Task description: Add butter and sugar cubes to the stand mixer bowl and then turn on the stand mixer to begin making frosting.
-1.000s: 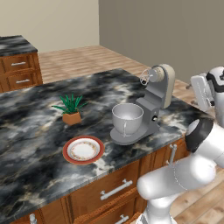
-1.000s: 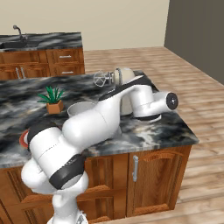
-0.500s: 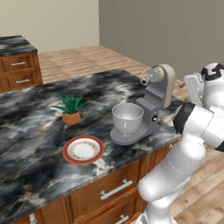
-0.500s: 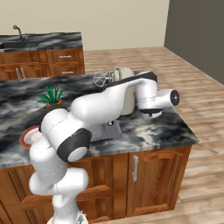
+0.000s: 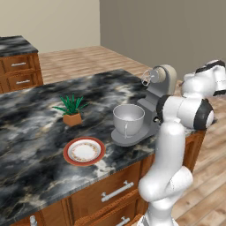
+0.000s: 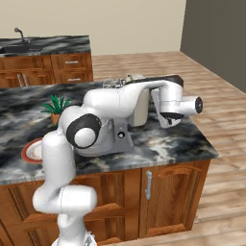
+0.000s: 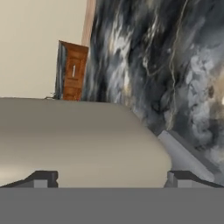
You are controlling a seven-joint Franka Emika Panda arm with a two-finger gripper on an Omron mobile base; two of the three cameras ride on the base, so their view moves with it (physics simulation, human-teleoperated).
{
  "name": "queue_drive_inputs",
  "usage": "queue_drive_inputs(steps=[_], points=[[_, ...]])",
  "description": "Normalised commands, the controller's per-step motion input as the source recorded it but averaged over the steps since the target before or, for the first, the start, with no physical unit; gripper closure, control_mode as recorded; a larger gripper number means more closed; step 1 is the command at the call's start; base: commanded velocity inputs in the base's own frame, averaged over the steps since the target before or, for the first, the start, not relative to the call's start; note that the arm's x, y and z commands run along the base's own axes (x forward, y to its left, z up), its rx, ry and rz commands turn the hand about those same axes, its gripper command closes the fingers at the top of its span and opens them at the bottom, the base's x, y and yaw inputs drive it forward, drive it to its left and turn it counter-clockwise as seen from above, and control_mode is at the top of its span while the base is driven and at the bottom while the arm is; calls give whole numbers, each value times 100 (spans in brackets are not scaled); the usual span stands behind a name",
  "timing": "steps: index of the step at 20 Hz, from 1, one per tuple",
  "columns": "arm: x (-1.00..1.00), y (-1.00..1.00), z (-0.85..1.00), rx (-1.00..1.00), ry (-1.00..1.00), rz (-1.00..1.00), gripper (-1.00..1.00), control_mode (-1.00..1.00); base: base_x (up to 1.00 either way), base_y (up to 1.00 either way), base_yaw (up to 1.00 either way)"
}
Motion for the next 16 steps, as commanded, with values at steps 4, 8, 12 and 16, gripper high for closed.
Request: queue_drive_inputs(steps=[4,8,12,16], points=[[47,-13,-9,3,0,13,-100,-100,0,0,0],[57,-4,-20,1,-2,10,-100,-100,0,0,0],[72,0,-27,0,-1,5,-100,-100,0,0,0],[42,15,-17,0,0,1,-100,-100,0,0,0]])
